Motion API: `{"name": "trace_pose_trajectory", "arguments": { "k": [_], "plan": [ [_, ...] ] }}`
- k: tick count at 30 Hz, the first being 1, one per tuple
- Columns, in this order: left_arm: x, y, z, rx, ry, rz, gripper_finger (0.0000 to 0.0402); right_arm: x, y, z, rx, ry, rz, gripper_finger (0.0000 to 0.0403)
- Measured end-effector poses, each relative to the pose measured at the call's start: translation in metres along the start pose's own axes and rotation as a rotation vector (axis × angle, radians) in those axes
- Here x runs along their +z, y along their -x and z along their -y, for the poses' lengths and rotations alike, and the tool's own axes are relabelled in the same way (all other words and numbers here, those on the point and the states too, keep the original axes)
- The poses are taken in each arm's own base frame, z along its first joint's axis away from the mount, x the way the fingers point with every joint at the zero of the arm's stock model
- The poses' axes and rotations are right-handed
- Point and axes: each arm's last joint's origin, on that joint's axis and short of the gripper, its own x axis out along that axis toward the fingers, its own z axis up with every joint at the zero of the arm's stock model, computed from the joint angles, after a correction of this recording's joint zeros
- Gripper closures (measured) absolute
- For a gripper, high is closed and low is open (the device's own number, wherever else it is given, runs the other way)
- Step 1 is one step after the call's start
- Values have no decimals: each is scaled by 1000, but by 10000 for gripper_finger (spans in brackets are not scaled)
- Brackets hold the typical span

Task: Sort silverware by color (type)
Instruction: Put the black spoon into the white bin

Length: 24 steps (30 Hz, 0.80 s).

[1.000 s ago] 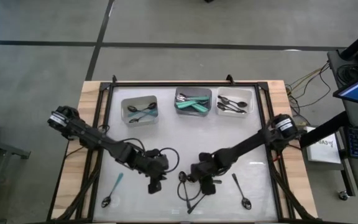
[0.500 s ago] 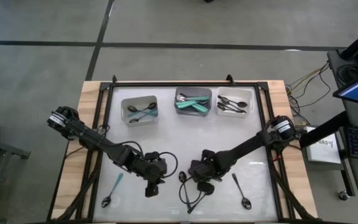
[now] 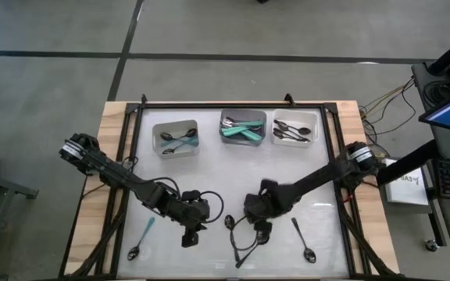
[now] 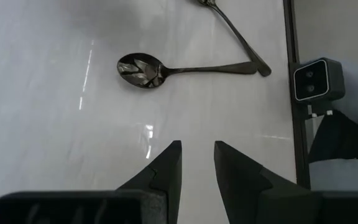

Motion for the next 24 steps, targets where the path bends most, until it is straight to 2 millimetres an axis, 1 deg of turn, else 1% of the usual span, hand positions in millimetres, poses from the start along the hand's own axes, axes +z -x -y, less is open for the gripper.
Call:
{"name": "trace_pose_trajectory", "arguments": {
  "k": [3,6,9,11,13,16,19,22,24],
  "plan": [
    [0,0,-1,20,3,14,325,0,33,30,-175,18,5,393],
    [2,0,-2,65,5,46,325,3,53,62,-248,17,16,393],
    [4,0,-6,119,11,83,325,6,76,105,-287,-13,39,393],
    [6,0,-9,153,18,106,325,9,85,136,-328,-59,56,393],
    [8,0,-10,173,22,124,325,9,89,168,-360,-104,40,393],
    [9,0,-12,187,26,132,325,5,94,218,-391,-233,19,393],
    [9,0,-13,196,26,137,325,-3,92,263,-400,-373,-24,393],
    [9,0,-13,215,25,149,325,-13,82,295,-388,-468,-89,394],
    [9,1,-13,225,25,152,325,-19,76,310,-390,-515,-120,394]
  ]
}}
